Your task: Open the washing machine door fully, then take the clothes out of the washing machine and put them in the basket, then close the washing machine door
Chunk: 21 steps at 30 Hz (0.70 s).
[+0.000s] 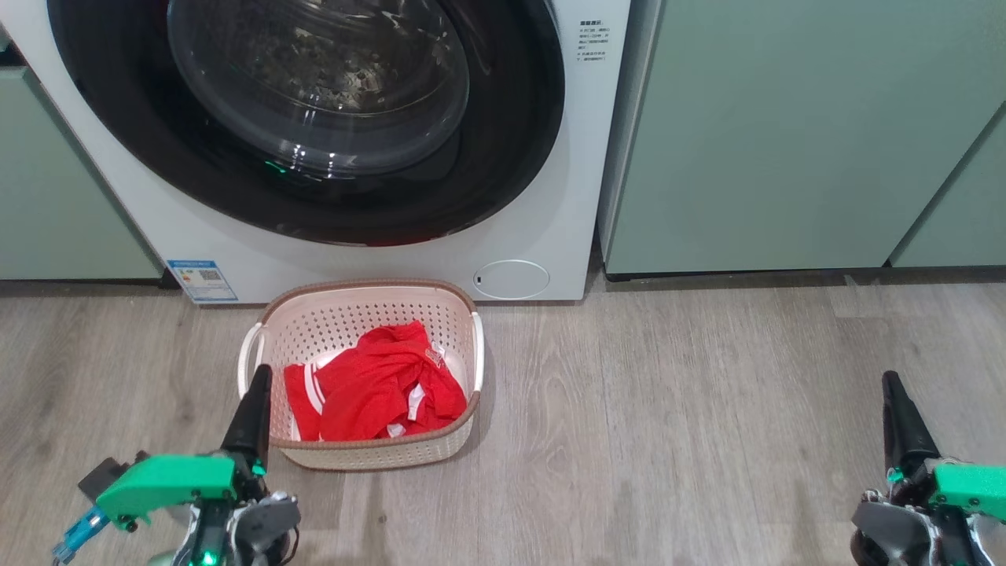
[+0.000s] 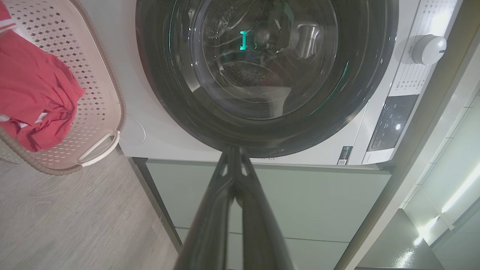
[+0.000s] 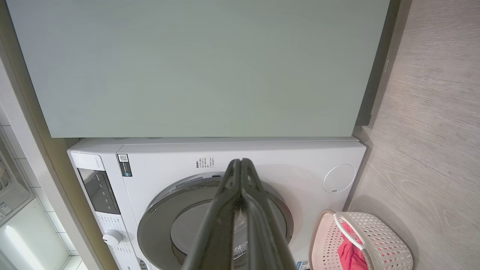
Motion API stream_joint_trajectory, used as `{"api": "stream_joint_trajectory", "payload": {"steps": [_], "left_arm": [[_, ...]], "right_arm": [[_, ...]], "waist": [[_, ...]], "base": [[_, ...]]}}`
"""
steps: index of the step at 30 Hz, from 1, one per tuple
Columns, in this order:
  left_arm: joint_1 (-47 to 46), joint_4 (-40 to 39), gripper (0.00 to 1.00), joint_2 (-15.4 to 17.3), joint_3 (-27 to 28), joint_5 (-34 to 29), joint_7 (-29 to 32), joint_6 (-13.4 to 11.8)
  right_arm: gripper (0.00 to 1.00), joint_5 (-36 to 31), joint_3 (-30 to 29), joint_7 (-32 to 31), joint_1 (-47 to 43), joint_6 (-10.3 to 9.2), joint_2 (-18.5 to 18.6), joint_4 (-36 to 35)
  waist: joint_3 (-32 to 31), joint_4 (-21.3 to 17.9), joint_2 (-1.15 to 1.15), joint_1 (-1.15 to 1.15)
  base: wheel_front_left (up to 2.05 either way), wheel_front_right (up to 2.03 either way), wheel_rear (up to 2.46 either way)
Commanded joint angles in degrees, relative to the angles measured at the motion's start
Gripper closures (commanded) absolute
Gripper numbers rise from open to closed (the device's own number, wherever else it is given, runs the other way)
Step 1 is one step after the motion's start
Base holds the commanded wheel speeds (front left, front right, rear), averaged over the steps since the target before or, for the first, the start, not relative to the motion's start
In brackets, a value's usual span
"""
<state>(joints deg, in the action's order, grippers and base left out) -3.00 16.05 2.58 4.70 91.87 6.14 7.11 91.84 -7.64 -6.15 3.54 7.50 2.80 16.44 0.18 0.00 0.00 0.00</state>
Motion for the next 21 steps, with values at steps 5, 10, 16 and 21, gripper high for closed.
{"api": "stream_joint_trajectory", "payload": {"steps": [5,10,16,21], "left_arm": [[-3.19,-2.01,1.0,0.3,1.83,0.29,0.35,0.37],[-3.19,-2.01,1.0,0.3,1.83,0.29,0.35,0.37],[-3.19,-2.01,1.0,0.3,1.83,0.29,0.35,0.37],[-3.19,-2.01,1.0,0.3,1.82,0.29,0.35,0.37]], "right_arm": [[1.0,0.32,1.12,-0.34,2.64,-0.01,0.08,-2.42],[1.0,0.32,1.12,-0.34,2.64,-0.01,0.08,-2.42],[1.0,0.32,1.12,-0.34,2.64,-0.01,0.08,-2.42],[1.0,0.32,1.12,-0.34,2.64,-0.01,0.08,-2.42]], "waist": [[0.0,0.0,0.0,0.0],[0.0,0.0,0.0,0.0],[0.0,0.0,0.0,0.0],[0.0,0.0,0.0,0.0]], "base": [[0.0,0.0,0.0],[0.0,0.0,0.0],[0.0,0.0,0.0],[0.0,0.0,0.0]]}}
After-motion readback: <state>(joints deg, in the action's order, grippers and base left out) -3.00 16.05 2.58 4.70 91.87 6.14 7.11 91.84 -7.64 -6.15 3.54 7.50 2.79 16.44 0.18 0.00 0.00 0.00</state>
